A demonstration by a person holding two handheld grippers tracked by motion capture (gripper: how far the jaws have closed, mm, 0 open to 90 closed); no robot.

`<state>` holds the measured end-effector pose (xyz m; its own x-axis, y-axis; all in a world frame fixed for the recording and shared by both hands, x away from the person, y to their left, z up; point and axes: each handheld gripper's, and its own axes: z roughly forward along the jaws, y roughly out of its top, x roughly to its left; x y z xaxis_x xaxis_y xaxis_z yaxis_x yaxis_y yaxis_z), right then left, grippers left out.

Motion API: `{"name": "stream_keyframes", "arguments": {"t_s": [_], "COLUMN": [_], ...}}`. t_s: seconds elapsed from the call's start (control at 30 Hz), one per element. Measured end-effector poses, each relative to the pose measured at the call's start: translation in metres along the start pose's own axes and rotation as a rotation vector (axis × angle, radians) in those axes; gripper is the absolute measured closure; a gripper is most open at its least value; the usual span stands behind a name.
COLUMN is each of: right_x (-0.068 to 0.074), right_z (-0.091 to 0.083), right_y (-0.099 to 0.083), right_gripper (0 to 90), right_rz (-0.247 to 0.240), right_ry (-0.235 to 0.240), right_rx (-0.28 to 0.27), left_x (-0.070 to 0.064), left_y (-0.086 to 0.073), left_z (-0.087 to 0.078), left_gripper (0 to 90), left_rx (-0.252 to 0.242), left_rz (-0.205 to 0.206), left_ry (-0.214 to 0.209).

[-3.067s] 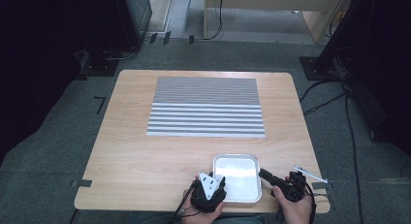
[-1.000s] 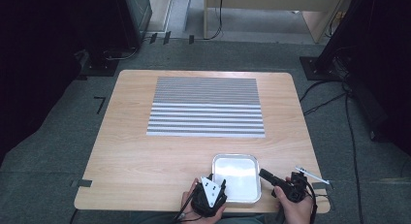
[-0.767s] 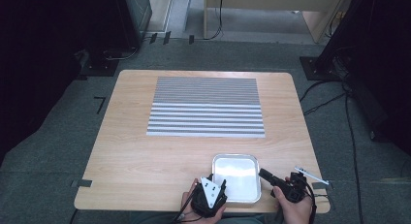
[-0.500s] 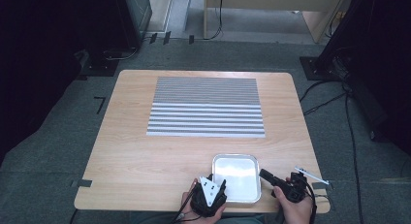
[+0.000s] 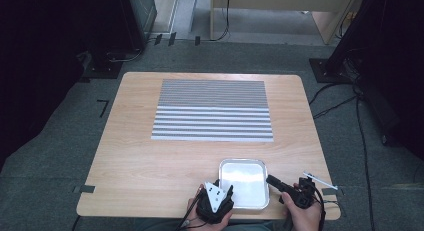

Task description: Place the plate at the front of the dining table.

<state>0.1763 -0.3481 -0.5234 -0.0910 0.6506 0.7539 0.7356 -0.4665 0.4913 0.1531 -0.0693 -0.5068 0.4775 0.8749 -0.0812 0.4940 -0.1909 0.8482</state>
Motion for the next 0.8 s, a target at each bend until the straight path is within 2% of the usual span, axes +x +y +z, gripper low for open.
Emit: {"name": "stream_keyframes", "arguments": {"t_s": [0.27,0.33,0.47,0.53,0.63,0.8], "right_x": [-0.0027,-0.0032,-0.0023,-0.0017,-0.0003,0.0007], "right_z": [-0.0024,-0.0049,-0.0063,-0.0070,-0.0059,-0.0051], "right_y": [0.0010,0.0025,0.0027,0.0028,0.0020,0.0014], "right_gripper": [87.6,87.6,87.6,87.5,87.4,87.2], "right_rz": [0.036,0.055,0.058,0.060,0.050,0.046], "right_ry": [0.027,0.061,0.072,0.085,0.086,0.088], "right_rx": [-0.006,-0.023,-0.029,-0.032,-0.027,-0.025], "left_x": [0.0004,0.0000,-0.0003,-0.0016,-0.0047,-0.0025], "left_y": [-0.0001,-0.0002,-0.0001,0.0000,-0.0014,-0.0008], "left_z": [0.0004,0.0002,-0.0001,-0.0001,0.0015,-0.0011], "left_gripper": [52.1,51.9,52.0,53.0,53.0,52.3], "left_rx": [0.002,0.002,-0.002,-0.002,0.006,-0.014], "left_rz": [-0.003,0.003,0.004,0.007,0.025,0.020], "left_ry": [-0.006,-0.010,-0.011,-0.031,-0.024,0.003]}}
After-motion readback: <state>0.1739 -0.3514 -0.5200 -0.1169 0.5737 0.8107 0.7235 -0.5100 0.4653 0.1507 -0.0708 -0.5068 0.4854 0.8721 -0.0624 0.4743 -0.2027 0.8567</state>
